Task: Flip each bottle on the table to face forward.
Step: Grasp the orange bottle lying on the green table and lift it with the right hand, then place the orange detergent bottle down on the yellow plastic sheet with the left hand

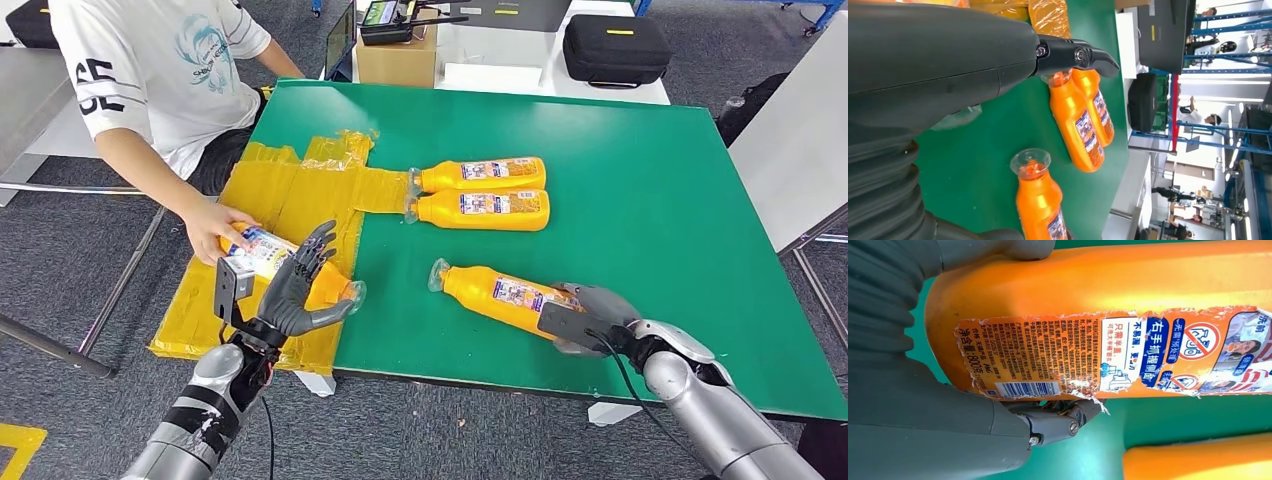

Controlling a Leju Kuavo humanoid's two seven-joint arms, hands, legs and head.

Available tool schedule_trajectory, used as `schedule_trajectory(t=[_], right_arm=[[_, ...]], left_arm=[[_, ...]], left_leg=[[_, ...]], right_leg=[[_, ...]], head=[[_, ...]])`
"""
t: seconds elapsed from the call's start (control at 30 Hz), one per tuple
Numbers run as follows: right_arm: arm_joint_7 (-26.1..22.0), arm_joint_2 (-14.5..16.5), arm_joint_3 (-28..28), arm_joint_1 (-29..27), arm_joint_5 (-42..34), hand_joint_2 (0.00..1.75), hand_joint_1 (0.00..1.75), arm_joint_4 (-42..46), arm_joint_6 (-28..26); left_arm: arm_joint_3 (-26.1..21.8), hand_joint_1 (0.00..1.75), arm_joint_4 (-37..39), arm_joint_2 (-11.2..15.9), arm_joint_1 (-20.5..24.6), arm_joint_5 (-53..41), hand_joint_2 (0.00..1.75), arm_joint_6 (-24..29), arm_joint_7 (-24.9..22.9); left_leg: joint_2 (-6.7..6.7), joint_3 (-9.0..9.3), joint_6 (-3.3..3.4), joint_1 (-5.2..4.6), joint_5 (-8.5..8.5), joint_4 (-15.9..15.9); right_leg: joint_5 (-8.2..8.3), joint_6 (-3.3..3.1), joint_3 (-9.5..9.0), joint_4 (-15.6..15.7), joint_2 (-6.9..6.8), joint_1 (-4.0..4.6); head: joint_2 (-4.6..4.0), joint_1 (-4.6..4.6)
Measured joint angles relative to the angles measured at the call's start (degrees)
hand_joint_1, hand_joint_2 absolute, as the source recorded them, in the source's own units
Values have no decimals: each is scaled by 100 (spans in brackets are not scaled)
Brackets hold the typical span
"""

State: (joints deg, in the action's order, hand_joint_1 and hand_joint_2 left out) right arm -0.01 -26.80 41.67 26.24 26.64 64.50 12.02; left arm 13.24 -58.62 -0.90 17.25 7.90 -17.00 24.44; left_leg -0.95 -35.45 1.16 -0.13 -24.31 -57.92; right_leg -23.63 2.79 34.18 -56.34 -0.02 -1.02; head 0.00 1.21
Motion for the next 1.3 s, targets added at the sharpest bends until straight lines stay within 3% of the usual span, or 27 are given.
schedule_trajectory(t=[0.07,0.17,0.3,0.43,0.67,0.9,1.03,1.3], right_arm=[[2,36,-32,-76,24,175,175,44,-135],[-26,274,-291,-391,251,175,175,257,-823],[-316,1002,-900,-1049,507,175,175,793,-1895],[-609,1688,-1263,-1456,467,175,175,1163,-2392],[-689,2127,-1556,-1671,397,175,175,1368,-2459],[-1212,2567,-1680,-1749,153,175,175,1370,-2847],[-1514,2799,-1650,-1600,-95,175,175,1195,-2816],[-2003,2965,-1257,-832,-317,175,175,162,-2117]], left_arm=[[-10,0,-5,3,-12,9,175,24,-16],[-86,0,-100,4,-99,11,175,231,-83],[-169,0,-378,1,-246,-124,175,676,-199],[-168,0,-534,-30,-249,-242,175,951,-245],[-163,0,-607,-60,-241,-279,175,1024,-270],[-138,0,-609,-135,-112,-170,175,1166,-331],[-26,0,-554,-191,87,268,175,809,-501],[313,0,-166,-219,588,1014,175,78,-725]], left_leg=[[0,0,0,0,0,0],[2,0,0,2,0,1],[2,0,-3,10,-2,1],[1,0,-5,20,-2,3],[1,0,-2,9,0,3],[4,1,-2,9,1,2],[4,0,-3,12,1,2],[2,0,-1,9,7,2]], right_leg=[[0,0,-1,0,0,0],[0,0,-1,-1,1,2],[-3,-3,6,-1,1,8],[-6,-7,6,-1,1,17],[-3,-4,3,0,2,5],[-2,-3,6,-1,2,6],[-2,-4,6,-3,3,7],[2,-1,2,-3,1,5]], head=[[0,-1],[-1,-2],[0,1],[-1,0],[0,-2],[-1,-1],[-1,-2],[0,-2]])
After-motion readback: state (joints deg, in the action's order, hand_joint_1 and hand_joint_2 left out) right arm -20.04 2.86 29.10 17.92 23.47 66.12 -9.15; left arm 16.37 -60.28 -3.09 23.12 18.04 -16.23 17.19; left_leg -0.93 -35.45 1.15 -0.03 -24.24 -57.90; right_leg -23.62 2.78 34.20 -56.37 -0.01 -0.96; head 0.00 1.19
